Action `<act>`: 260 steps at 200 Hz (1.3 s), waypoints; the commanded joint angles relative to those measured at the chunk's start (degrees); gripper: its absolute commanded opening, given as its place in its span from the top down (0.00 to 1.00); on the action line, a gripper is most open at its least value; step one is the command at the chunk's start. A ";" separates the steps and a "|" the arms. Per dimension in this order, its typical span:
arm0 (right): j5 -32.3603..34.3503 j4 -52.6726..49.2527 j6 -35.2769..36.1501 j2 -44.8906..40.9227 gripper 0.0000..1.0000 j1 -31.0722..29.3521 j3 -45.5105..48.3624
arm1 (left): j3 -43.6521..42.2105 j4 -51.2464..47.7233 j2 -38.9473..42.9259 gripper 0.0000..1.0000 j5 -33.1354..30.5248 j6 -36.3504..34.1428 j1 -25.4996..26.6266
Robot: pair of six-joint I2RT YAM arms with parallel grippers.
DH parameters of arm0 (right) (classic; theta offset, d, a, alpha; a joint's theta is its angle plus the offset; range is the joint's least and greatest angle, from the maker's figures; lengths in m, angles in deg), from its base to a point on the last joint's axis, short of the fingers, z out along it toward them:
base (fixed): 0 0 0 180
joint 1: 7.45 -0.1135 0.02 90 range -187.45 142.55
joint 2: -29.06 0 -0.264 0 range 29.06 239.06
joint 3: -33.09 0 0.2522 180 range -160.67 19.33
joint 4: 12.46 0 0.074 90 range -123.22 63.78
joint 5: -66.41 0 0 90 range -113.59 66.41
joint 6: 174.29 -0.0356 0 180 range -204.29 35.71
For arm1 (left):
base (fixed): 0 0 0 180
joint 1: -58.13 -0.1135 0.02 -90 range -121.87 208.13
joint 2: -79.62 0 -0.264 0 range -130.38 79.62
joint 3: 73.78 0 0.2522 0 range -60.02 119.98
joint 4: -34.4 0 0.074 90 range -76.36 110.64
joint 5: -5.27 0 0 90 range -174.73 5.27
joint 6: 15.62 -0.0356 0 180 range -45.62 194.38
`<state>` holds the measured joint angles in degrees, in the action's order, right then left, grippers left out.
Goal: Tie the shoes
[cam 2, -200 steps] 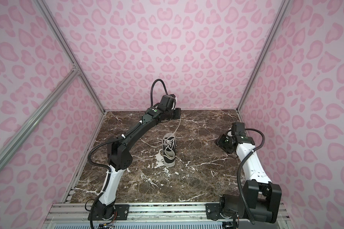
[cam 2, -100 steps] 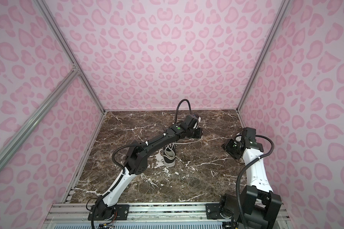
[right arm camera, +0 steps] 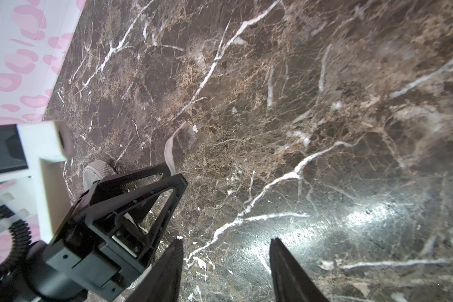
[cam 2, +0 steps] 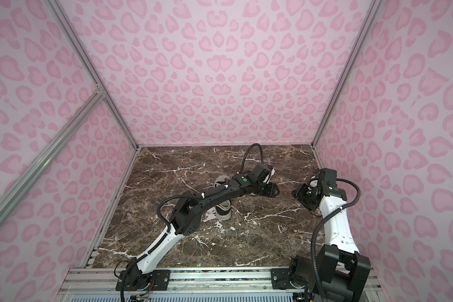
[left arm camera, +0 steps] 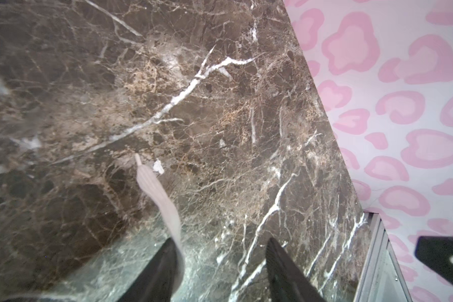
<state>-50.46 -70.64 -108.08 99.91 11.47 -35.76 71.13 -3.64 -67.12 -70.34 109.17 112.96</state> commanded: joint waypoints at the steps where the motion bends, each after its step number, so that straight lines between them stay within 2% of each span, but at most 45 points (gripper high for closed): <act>1: 1.85 -0.31 0.14 0.08 0.44 -0.02 0.19 | -0.90 -1.04 2.51 0.37 -0.82 -2.80 0.36; 12: 3.96 -0.88 0.69 0.37 0.44 -0.22 0.01 | -0.94 -2.10 3.39 0.36 -1.81 -3.76 0.37; 31: 9.88 -2.11 2.16 1.44 0.43 -1.51 -0.85 | -0.90 -3.16 5.40 0.23 -2.92 -5.46 0.37; 40: 10.32 -2.10 1.93 2.01 0.42 -1.51 -0.81 | -0.58 -2.36 5.76 0.16 -1.28 -6.40 0.45; 51: 9.49 -1.52 1.37 2.60 0.42 -1.56 -0.70 | 1.19 -3.00 5.44 0.13 -0.55 -7.50 0.63; 64: 8.97 -1.01 0.52 2.55 0.42 -1.52 -0.66 | 2.50 -3.32 4.90 0.12 -0.89 -7.58 0.63; 87: 9.29 0.01 -0.61 1.25 0.42 -1.52 -0.45 | 2.53 -0.65 4.45 0.12 3.27 -7.43 0.69; 108: 10.06 -0.03 -0.75 0.61 0.41 -1.51 -0.43 | 2.49 -0.06 5.30 0.11 4.10 -8.15 1.16; 120: 10.44 -0.02 -1.00 0.43 0.42 -1.52 -0.34 | 2.52 1.30 5.71 0.11 9.11 -8.79 1.20; 127: 10.31 0.37 -1.28 0.36 0.41 -1.51 -0.12 | 2.45 0.81 6.07 0.11 9.59 -9.44 1.49; 139: 9.95 0.61 -1.72 0.55 0.41 -1.51 -0.24 | 1.49 -0.89 6.85 0.11 8.35 -12.17 1.73; 149: 9.76 0.64 -2.00 0.65 0.41 -1.51 -0.38 | 0.45 -2.88 7.20 0.09 3.38 -13.33 1.56; 156: 9.70 0.65 -2.07 0.73 0.41 -1.52 -0.49 | 0.44 -4.51 6.85 0.08 -0.04 -13.42 0.78; 171: 9.65 0.67 -2.08 0.73 0.41 -1.52 -0.75 | 1.27 -7.12 5.54 0.08 -2.05 -11.57 -2.32; 199: 9.31 0.22 -1.68 1.04 0.41 -1.52 -1.30 | 3.67 -12.91 3.92 0.07 -3.88 -12.71 -6.49; 227: 8.00 0.55 -0.79 2.16 0.41 -1.85 -1.57 | 3.75 -15.83 3.22 0.06 -3.44 -17.19 -7.69; 260: 7.71 2.06 1.82 4.36 0.41 -4.73 -1.04 | 3.64 -16.30 3.76 0.06 -2.41 -18.16 -8.23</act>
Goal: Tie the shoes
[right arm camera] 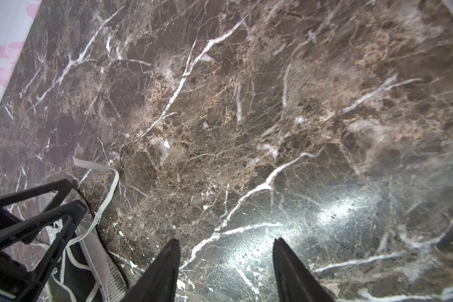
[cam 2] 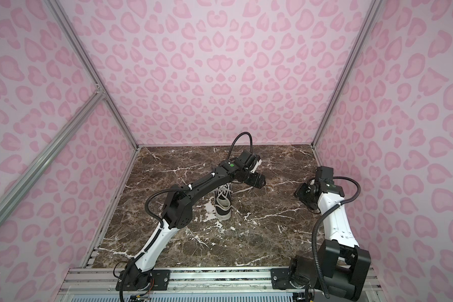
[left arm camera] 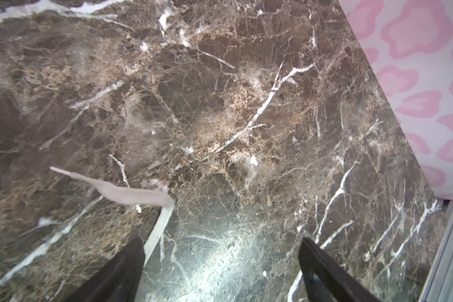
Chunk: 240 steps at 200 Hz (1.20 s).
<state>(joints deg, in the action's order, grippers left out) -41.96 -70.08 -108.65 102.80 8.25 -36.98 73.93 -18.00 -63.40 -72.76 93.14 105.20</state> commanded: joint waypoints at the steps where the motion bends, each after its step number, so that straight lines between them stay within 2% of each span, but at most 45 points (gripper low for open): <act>1: -0.83 1.58 2.39 1.58 0.41 -1.58 0.17 | 0.86 -1.96 0.08 0.06 -0.04 -2.14 -0.43; 21: -1.54 2.61 1.68 2.83 0.41 -2.67 0.19 | 0.87 -3.17 0.63 0.07 -3.77 -1.30 -0.80; 40: -1.55 2.99 1.17 3.60 0.42 -3.44 -0.35 | 0.18 -1.13 1.86 0.11 1.36 -3.01 -0.59; 65: -0.53 3.25 0.42 2.80 0.41 -2.53 -0.38 | -0.96 2.08 3.48 0.11 3.34 -3.06 1.99; 80: -1.75 3.49 -0.16 2.15 0.41 -0.08 0.03 | -1.27 3.91 4.17 0.12 6.88 -2.66 3.34; 108: -2.06 3.06 1.08 1.97 0.41 1.98 -0.46 | -1.74 5.38 5.83 0.12 7.12 -3.82 6.14; 126: -1.88 2.45 1.16 2.52 0.41 2.04 -1.17 | -2.64 6.55 6.78 0.11 11.48 -4.02 6.73; 157: -2.23 3.78 0.06 3.12 0.41 1.97 -1.03 | -3.53 3.55 8.36 0.12 8.75 -5.24 7.93; 187: -2.09 3.79 1.85 6.90 0.44 -0.07 -2.43 | -12.42 4.55 13.72 0.13 4.52 -0.30 5.25; 222: 7.01 -1.38 5.83 16.72 0.44 -11.22 -10.71 | -27.34 7.29 24.43 0.14 -2.13 1.16 0.43; 240: 6.60 -1.38 4.28 21.66 0.44 -15.23 -14.61 | -35.37 9.05 30.11 0.14 -3.09 2.26 -2.71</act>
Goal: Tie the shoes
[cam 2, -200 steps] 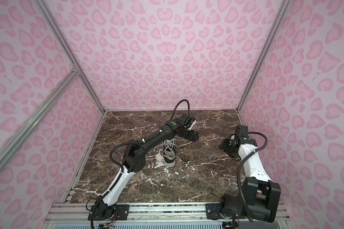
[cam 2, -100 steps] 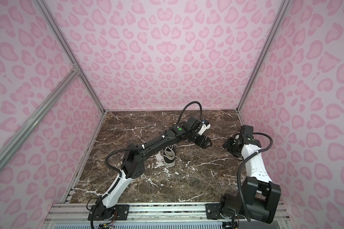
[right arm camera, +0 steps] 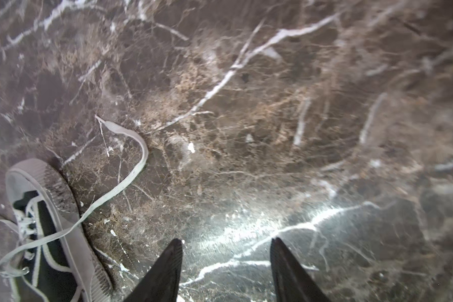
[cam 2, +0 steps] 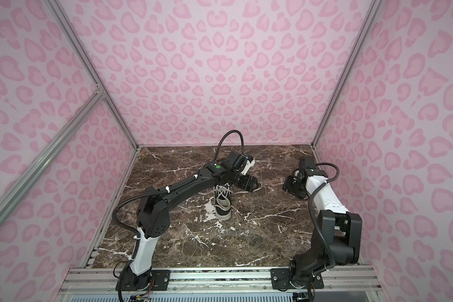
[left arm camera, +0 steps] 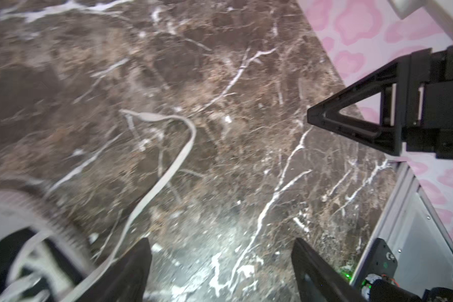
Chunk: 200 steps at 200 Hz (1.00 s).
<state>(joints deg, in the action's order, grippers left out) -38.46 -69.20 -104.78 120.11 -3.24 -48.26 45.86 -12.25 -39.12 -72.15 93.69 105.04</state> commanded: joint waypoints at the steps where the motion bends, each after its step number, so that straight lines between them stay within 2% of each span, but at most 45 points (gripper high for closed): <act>1: 2.97 -2.18 0.30 4.55 0.44 -3.93 -3.46 | -7.73 3.37 6.16 0.14 -3.79 1.79 -2.76; 51: -7.27 3.06 -3.98 14.83 0.41 -14.44 -12.47 | -25.27 5.10 18.93 0.13 -6.64 2.91 -9.17; 76: -8.77 4.88 -5.00 20.35 0.38 -18.17 -16.83 | -30.86 5.06 22.88 0.13 -7.12 3.12 -10.65; 139: -8.33 5.81 -7.41 30.84 0.34 -21.40 -26.18 | -35.35 5.02 27.46 0.13 -8.78 3.89 -11.94; 200: -6.60 5.41 -8.34 34.78 0.34 -21.14 -28.28 | -36.25 4.92 28.08 0.13 -9.22 4.26 -12.20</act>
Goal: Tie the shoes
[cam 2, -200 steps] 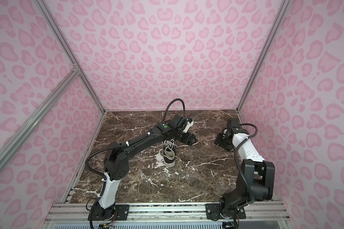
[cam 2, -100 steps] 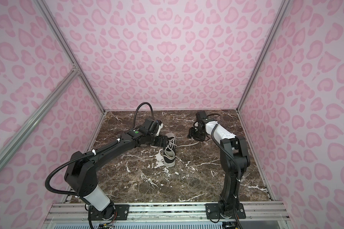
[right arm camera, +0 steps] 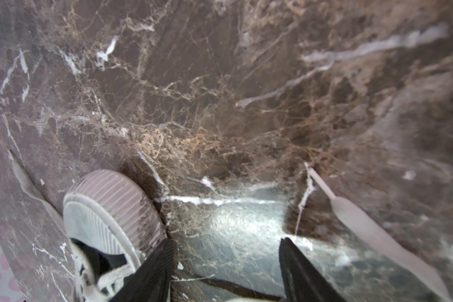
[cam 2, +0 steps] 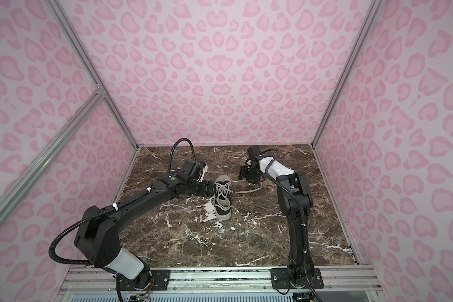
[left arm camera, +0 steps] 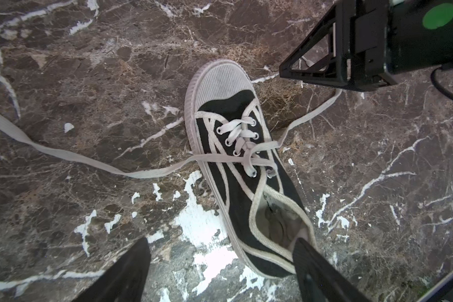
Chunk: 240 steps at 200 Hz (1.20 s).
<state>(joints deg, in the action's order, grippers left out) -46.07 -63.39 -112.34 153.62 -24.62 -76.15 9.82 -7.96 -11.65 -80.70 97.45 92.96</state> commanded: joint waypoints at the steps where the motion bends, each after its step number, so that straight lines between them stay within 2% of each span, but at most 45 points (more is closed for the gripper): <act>1: 1.06 -0.38 -0.73 1.29 0.34 0.22 -0.40 | -0.18 0.60 0.63 0.13 -0.68 0.49 -0.11; 42: 3.64 -0.04 -1.24 1.86 0.34 1.90 0.51 | -0.23 0.41 0.92 0.13 -1.04 0.58 -0.12; 78: 8.44 1.60 -4.06 0.43 0.34 5.81 3.74 | -0.37 0.73 0.58 0.13 -1.00 0.64 -0.22; 110: 11.97 5.00 -7.04 -4.86 0.34 11.46 12.84 | 0.03 1.48 0.30 0.13 0.12 1.19 -0.26; 153: 11.90 6.43 -6.47 -13.41 0.34 17.97 24.82 | 0.04 2.39 0.29 0.13 1.24 1.45 -0.11; 198: 6.46 7.14 -4.12 -19.87 0.34 17.20 34.51 | -2.13 4.03 1.11 0.13 2.05 2.15 -0.11; 221: 11.41 5.33 -1.94 -24.60 0.36 15.04 35.62 | -3.15 4.26 1.70 0.14 2.39 2.52 -0.02; 240: 15.77 -0.31 -0.34 -23.99 0.38 13.03 32.01 | -3.64 4.34 2.27 0.14 2.15 2.64 -0.02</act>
<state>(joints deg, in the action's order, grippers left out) -35.90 -56.20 -115.66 129.27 -9.87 -41.51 6.78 -4.99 -10.36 -78.69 99.42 92.91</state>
